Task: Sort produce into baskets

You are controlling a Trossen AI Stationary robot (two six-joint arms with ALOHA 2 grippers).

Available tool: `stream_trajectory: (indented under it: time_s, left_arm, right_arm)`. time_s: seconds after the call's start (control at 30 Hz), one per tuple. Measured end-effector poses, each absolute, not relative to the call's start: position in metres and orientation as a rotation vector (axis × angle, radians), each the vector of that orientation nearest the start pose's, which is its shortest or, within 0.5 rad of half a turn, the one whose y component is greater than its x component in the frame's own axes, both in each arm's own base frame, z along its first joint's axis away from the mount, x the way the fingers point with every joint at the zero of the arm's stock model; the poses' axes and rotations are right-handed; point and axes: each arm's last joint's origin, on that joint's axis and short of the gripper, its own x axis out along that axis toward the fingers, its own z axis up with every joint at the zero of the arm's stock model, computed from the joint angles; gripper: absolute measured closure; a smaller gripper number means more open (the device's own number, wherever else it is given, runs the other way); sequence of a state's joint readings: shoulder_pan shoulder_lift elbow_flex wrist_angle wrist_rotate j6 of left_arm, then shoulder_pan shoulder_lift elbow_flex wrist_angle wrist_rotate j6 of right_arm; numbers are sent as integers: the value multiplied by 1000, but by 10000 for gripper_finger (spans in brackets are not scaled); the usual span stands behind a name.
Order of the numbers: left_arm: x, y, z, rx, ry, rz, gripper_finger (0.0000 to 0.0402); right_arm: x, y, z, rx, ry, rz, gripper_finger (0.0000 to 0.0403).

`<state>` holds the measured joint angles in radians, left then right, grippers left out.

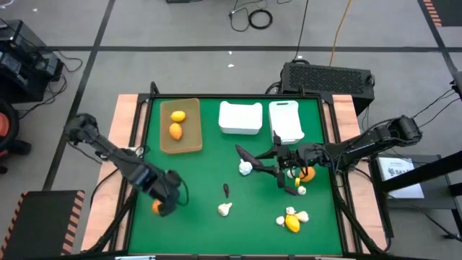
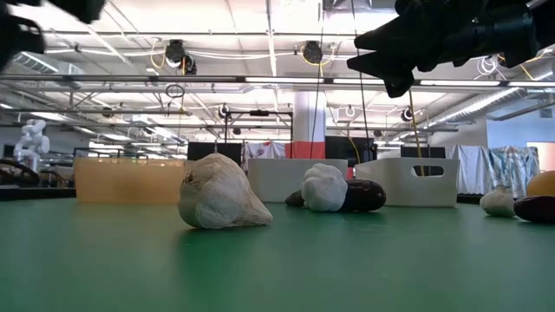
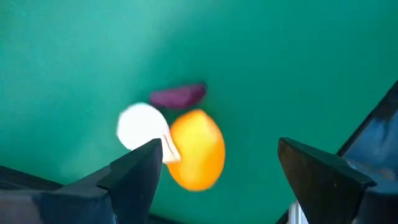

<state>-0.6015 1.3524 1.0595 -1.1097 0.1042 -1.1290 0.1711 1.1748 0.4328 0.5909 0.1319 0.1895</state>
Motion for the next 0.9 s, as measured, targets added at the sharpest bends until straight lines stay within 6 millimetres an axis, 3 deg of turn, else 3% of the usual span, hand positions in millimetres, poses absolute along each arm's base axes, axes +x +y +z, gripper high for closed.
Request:
stream_trajectory:
  time_s: [0.2,0.37,0.9]
  left_arm:
    - [188,-158,229,-476,1620,254,75]
    - [191,-168,213,-476,1722,281,75]
    - [196,-168,176,-438,1821,431,75]
  right_arm:
    - [232,36,215,154,110,25,216]
    - [233,36,217,142,96,25,216]
    - [233,36,217,130,96,25,216]
